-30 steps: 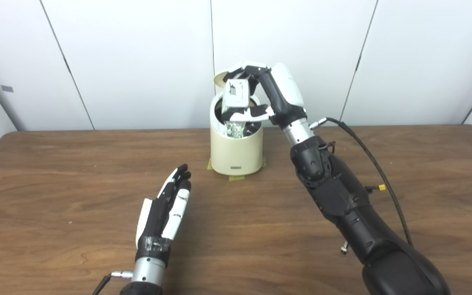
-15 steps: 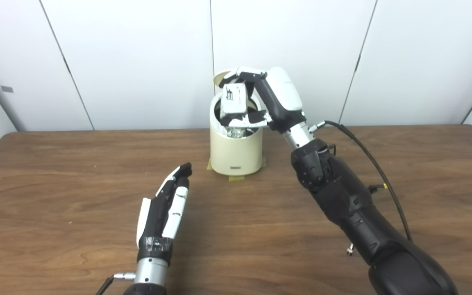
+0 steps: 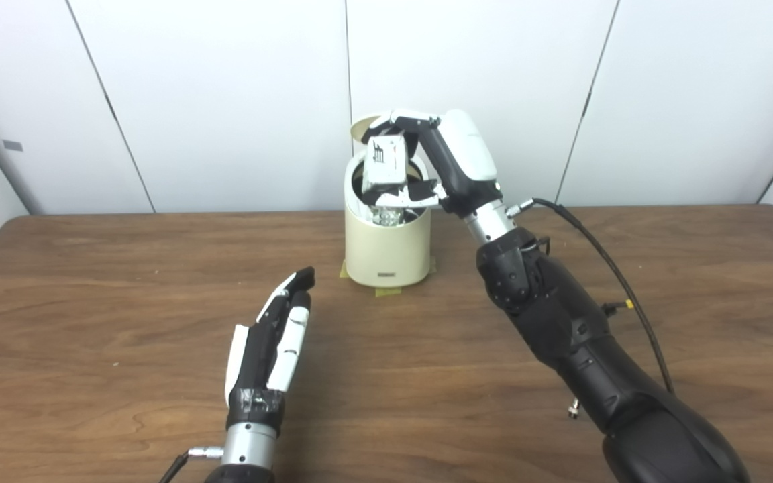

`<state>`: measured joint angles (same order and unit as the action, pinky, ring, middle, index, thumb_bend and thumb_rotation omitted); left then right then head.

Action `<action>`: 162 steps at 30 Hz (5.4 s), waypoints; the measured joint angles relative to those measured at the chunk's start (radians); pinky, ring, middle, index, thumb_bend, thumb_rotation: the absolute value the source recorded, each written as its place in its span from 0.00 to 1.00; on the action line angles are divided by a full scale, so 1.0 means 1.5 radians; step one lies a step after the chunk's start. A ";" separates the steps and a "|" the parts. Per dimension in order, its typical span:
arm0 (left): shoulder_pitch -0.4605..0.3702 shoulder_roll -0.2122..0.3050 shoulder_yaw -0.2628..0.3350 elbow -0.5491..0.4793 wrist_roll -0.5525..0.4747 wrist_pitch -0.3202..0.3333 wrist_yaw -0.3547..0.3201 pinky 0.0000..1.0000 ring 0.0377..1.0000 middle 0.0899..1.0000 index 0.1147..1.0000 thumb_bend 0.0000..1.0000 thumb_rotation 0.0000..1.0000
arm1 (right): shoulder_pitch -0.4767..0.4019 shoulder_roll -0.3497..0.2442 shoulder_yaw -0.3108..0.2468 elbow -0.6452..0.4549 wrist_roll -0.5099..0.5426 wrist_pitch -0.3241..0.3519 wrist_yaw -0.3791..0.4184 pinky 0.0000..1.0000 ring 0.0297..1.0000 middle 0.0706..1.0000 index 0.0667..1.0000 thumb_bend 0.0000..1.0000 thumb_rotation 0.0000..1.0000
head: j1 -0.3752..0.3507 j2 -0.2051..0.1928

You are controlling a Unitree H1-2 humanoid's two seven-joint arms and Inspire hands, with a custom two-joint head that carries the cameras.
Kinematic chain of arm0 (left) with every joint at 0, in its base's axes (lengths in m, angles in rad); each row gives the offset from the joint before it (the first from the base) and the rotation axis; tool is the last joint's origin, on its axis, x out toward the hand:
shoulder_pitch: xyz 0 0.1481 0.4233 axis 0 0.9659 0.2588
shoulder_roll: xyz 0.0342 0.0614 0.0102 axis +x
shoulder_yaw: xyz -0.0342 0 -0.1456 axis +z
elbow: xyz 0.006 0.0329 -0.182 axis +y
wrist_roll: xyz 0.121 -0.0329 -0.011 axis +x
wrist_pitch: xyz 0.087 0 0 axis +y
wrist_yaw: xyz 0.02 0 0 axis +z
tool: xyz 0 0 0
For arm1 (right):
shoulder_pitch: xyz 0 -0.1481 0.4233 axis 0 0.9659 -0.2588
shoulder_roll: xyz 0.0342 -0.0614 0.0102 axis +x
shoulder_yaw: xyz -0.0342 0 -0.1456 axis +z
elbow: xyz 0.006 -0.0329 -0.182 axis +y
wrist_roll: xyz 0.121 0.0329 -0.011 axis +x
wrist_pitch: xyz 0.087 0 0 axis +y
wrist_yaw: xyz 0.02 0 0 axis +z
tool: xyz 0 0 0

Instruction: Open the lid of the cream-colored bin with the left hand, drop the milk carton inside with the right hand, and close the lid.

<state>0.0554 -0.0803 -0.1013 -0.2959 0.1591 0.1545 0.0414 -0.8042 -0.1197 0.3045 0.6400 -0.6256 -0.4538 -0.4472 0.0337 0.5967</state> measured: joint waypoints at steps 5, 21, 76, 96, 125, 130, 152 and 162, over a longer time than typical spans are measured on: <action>0.000 0.000 -0.003 0.010 0.000 0.001 -0.002 1.00 0.96 0.88 0.84 0.49 0.79 | 0.000 0.005 0.000 0.018 0.001 0.000 -0.047 0.30 0.38 0.47 0.51 0.49 0.00 | -0.002 -0.001; -0.003 0.002 -0.009 0.012 -0.022 0.016 -0.022 1.00 0.95 0.89 0.85 0.47 0.76 | -0.019 0.000 0.019 0.068 0.013 0.000 -0.122 0.30 0.37 0.47 0.50 0.49 0.00 | -0.005 -0.003; 0.008 -0.034 0.003 0.035 -0.046 -0.033 0.016 1.00 0.97 0.96 1.00 0.35 0.58 | -0.005 0.002 0.003 0.080 0.008 0.012 -0.094 0.34 0.39 0.45 0.49 0.52 0.00 | 0.005 -0.010; -0.019 -0.002 0.044 0.039 -0.072 -0.022 0.015 0.99 0.97 0.95 1.00 0.32 0.56 | 0.295 0.052 -0.184 -0.446 0.267 0.301 0.142 0.37 0.40 0.45 0.47 0.52 0.00 | -0.007 -0.020; -0.386 0.169 0.088 0.214 -0.100 0.097 -0.078 0.94 0.93 0.92 0.92 0.52 0.95 | 0.521 0.068 -0.226 -0.482 0.451 0.327 0.289 0.78 0.86 0.85 0.87 0.46 0.92 | -0.011 -0.034; -0.460 0.184 0.081 0.289 -0.095 0.093 -0.086 0.93 0.92 0.90 0.90 0.51 1.00 | 0.527 0.070 -0.216 -0.475 0.439 0.315 0.288 0.76 0.84 0.85 0.87 0.49 0.93 | -0.015 -0.038; -0.632 0.239 -0.060 0.437 0.018 0.015 -0.191 0.88 0.89 0.84 0.88 0.46 1.00 | 0.541 0.075 -0.194 -0.474 0.327 0.240 0.252 0.79 0.87 0.87 0.92 0.53 1.00 | -0.032 -0.041; -0.655 0.262 -0.141 0.428 0.110 0.000 -0.250 0.88 0.85 0.81 0.80 0.48 1.00 | 0.541 0.077 -0.184 -0.472 0.279 0.229 0.240 0.76 0.83 0.85 0.92 0.51 1.00 | -0.034 -0.042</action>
<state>-0.9264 0.3121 -0.3123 0.3459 0.3240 0.1551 -0.3332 0.0072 -0.0044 0.0291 -0.0682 -0.2065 -0.1100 -0.0873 -0.0169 0.5338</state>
